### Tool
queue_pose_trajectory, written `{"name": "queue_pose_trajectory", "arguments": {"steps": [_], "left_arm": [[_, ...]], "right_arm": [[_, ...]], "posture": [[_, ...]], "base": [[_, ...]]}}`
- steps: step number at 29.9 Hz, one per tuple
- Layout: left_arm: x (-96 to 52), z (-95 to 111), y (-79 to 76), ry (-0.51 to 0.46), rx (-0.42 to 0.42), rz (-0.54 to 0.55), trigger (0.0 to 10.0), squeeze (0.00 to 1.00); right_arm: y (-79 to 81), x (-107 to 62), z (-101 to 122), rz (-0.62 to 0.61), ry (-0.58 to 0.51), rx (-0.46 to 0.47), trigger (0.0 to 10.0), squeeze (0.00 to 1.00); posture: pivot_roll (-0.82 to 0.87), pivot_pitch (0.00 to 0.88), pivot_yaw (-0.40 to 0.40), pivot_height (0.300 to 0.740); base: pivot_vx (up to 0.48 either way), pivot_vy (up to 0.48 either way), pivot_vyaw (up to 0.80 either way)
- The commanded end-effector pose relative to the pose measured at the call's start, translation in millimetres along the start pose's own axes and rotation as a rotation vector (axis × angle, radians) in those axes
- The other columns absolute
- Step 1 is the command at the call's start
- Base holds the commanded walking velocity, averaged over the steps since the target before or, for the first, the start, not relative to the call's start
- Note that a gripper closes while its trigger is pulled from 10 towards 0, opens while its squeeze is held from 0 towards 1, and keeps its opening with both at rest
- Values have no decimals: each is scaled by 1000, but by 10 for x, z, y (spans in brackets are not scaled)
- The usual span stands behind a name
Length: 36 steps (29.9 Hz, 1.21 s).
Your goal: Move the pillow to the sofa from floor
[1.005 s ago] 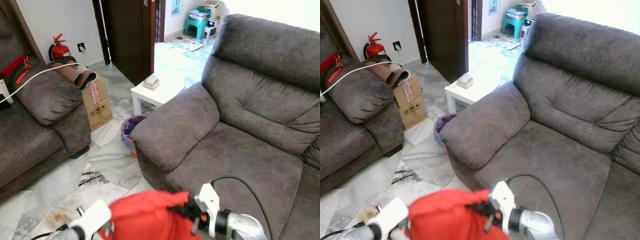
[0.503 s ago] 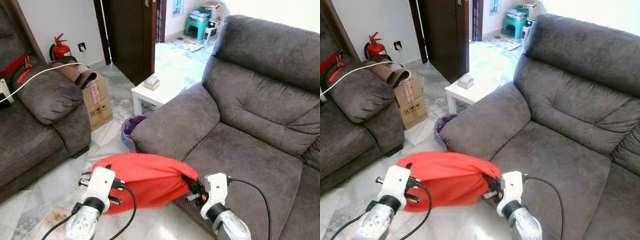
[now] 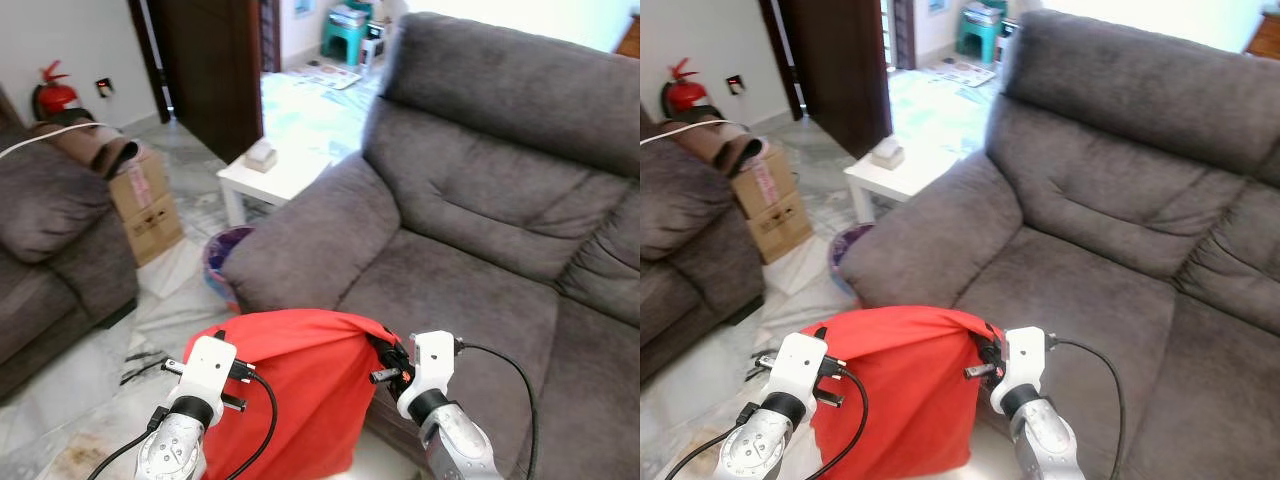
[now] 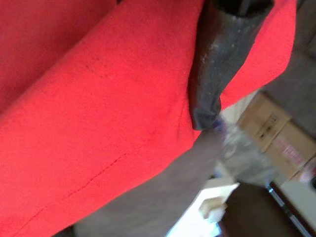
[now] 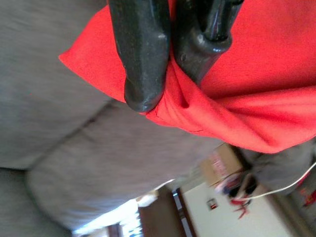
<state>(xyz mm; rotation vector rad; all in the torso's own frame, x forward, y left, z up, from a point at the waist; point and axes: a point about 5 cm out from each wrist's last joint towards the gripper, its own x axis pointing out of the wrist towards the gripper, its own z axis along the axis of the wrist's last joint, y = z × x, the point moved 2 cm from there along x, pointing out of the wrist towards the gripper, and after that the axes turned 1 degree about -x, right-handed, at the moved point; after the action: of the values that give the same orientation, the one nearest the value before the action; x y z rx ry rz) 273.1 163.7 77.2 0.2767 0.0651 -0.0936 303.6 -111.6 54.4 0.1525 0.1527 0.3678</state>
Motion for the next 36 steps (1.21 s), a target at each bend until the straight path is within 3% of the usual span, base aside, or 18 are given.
{"name": "queue_pose_trajectory", "arguments": {"steps": [1,16,36], "left_arm": [[12,178,141,-89,3,71,10000,0],[19,163,153,-91,19,53,10000,0],[43,203,164,-117,-1,63,10000,0]], "right_arm": [[-330,-136,-8,-155,-19,16,10000,0],[-323,-137,-58,-159,3,43,10000,0],[-351,-127,-27,-161,-17,-18,10000,0]], "posture": [[85,115,-36,740],[87,123,-29,740],[84,112,-36,740]], "base": [[0,0,-756],[0,0,-756],[0,-50,-717]]}}
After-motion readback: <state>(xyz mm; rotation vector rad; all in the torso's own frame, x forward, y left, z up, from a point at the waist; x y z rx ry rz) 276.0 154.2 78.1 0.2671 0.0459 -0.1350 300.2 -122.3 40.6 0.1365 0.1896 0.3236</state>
